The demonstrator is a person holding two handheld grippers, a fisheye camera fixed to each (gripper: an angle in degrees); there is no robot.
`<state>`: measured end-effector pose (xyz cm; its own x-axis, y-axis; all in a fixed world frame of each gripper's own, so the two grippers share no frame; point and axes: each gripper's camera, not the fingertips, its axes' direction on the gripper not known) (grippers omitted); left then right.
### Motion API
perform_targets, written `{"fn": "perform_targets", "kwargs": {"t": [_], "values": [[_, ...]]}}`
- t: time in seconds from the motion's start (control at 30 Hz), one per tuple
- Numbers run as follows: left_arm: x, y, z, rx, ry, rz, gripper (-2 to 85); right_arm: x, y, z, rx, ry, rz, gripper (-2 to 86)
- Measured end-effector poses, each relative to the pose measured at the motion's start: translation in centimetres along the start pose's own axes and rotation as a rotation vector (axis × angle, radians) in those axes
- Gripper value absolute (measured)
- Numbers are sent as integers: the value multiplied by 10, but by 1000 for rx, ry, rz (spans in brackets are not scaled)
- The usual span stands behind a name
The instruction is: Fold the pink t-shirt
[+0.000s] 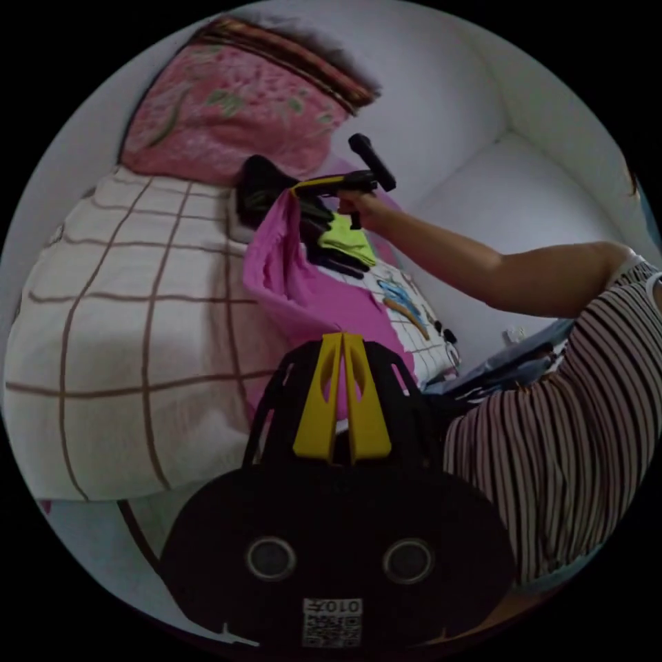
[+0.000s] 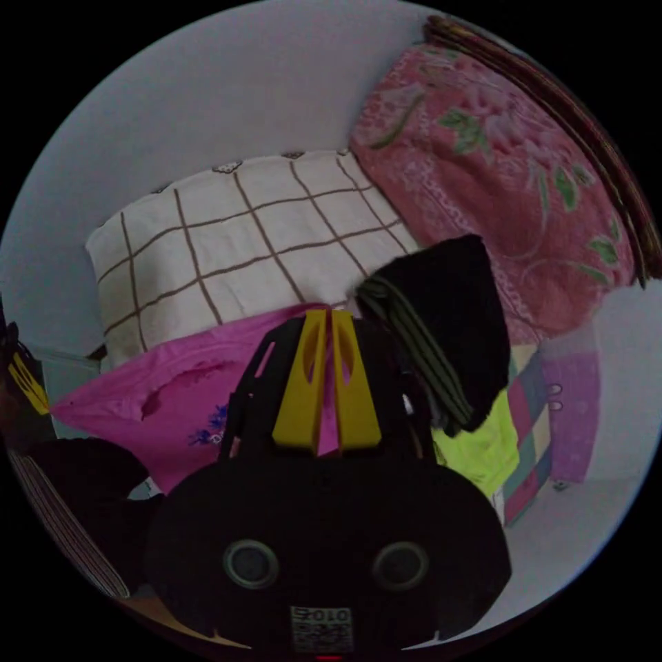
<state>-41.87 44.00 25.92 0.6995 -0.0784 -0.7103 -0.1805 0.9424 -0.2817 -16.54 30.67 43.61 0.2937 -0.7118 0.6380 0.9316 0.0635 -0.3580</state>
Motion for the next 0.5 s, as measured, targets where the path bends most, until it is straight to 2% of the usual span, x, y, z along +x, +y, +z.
{"fn": "perform_targets", "kwargs": {"t": [0.37,0.5], "values": [[-87,3,38,94,-86,-186,-4,-5,-151,156,-19,-2,-124,33],[-116,1,52,111,-160,-278,-4,-1,-191,222,-43,88,-83,31]]}}
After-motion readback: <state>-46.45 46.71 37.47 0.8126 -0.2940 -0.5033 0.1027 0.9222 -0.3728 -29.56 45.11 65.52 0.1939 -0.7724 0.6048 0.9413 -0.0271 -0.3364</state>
